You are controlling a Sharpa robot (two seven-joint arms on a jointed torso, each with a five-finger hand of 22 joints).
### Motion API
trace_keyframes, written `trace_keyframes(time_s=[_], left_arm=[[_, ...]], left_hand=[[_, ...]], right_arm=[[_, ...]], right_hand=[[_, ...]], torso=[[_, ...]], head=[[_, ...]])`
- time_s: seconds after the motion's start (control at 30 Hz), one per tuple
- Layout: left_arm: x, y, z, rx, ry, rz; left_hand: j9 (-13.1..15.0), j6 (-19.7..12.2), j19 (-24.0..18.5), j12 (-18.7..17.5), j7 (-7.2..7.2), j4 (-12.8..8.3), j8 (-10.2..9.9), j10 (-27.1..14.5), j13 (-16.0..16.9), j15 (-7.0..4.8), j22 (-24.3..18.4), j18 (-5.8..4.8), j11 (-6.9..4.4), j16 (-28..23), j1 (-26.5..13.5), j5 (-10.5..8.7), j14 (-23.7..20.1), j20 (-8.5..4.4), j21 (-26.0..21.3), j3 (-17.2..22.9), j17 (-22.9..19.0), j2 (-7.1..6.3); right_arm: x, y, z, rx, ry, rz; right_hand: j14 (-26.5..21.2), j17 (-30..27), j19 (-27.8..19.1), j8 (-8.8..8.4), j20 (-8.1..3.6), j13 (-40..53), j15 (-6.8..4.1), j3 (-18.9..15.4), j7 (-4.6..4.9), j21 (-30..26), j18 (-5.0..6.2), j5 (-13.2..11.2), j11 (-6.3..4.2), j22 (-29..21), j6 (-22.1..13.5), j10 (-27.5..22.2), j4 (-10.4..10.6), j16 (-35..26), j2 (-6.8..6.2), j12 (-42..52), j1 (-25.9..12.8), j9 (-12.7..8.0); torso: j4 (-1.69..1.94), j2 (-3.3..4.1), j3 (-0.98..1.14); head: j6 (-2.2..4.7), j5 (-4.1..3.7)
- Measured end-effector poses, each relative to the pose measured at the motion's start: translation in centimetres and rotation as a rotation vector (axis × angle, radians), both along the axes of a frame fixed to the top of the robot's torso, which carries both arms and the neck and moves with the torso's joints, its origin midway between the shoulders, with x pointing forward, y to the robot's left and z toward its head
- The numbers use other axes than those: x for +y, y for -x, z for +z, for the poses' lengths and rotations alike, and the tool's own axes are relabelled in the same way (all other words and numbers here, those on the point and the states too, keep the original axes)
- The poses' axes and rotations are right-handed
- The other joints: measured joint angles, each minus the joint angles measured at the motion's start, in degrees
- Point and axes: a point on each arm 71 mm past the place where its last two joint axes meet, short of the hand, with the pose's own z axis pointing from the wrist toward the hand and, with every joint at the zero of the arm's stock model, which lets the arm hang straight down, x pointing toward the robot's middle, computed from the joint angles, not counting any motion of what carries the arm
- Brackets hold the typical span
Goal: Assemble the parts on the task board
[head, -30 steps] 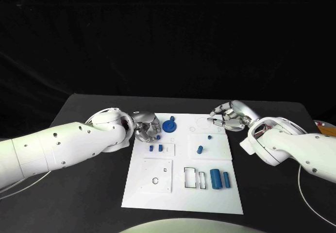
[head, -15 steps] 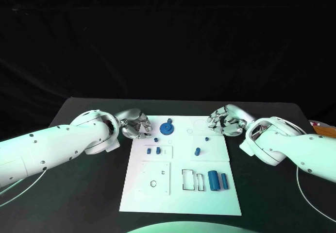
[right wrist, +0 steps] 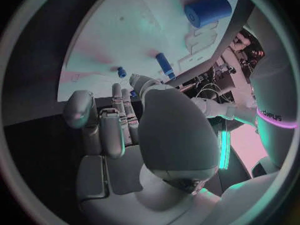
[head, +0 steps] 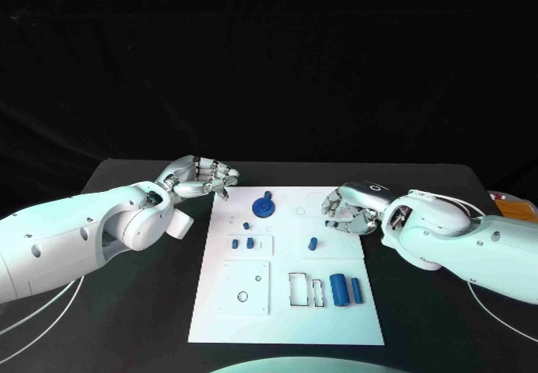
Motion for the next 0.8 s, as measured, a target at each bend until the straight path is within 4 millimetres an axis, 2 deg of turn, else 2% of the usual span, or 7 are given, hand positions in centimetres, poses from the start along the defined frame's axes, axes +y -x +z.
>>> trace_keyframes(time_s=[0.2, 0.4, 0.73, 0.8], left_arm=[[0.2, 0.1, 0.3, 0.033, 0.129, 0.053], [0.2, 0.2, 0.4, 0.046, 0.188, 0.077], [0.2, 0.3, 0.5, 0.054, 0.22, 0.091], [0.2, 0.3, 0.5, 0.055, 0.222, 0.093]], left_hand=[[0.05, -0.21, 0.24, 0.78, 0.2, -0.17, 0.0, 0.0, 0.18, 0.0, -0.18, 0.0, 0.0, 0.0, 0.35, 0.12, 0.0, 0.24, -0.27, 0.17, -0.02, 0.35], [0.05, -0.2, 0.45, 0.78, 0.2, -0.17, 0.0, 0.0, 0.17, 0.0, -0.18, 0.0, 0.0, 0.0, 0.35, 0.12, 0.0, 0.02, -0.27, 0.18, -0.02, 0.35], [0.04, -0.2, 0.64, 0.78, 0.21, -0.33, 0.0, 0.01, 0.17, 0.0, -0.23, -0.01, 0.0, 0.0, 0.6, 0.12, 0.01, 0.21, -0.27, 0.34, -0.02, 0.59], [0.04, -0.2, 0.64, 0.78, 0.21, -0.33, 0.0, 0.01, 0.19, 0.0, -0.23, -0.01, 0.0, 0.0, 0.6, 0.12, 0.01, 0.22, -0.27, 0.34, -0.02, 0.59]], right_arm=[[0.6, 0.3, -0.3, -0.032, 0.074, 0.029], [1.0, 0.4, -0.6, -0.054, 0.124, 0.038], [1.4, 0.4, -1.2, -0.071, 0.161, 0.038], [1.5, 0.3, -1.2, -0.075, 0.164, 0.037]], right_hand=[[0.0, 0.69, 0.72, 0.0, 0.29, -0.73, 0.0, 0.46, 0.4, 1.08, 0.0, 0.07, 0.3, 0.86, 0.41, 0.3, -0.46, 0.37, -0.22, -0.36, -0.23, -0.09], [0.0, 1.36, 1.34, 0.0, 0.3, -1.48, 0.0, 0.94, 0.4, 2.27, 0.0, 0.91, 0.43, 1.76, 0.82, 0.99, -0.94, 0.77, -0.22, -0.66, -0.22, -0.15], [0.0, 1.84, 1.88, 0.0, 0.17, -3.16, -0.01, 2.93, 0.02, 3.11, 0.0, 0.31, 0.06, 2.71, 2.12, 2.58, -2.12, 1.0, 0.5, -1.25, 0.5, -0.27], [0.0, 1.97, 1.95, 0.0, 0.1, -3.53, -0.01, 3.65, -0.33, 3.59, 0.0, 0.08, -0.18, 3.01, 2.58, 3.15, -2.36, 1.0, 0.71, -1.33, 0.66, -0.27]], torso=[[0.06, 0.0, -0.04], [0.05, 0.0, -0.07], [0.06, 0.03, 0.0], [0.06, 0.03, 0.0]], head=[[-0.16, -0.07], [-0.27, 0.04], [-0.47, 0.16], [-0.53, 0.18]])
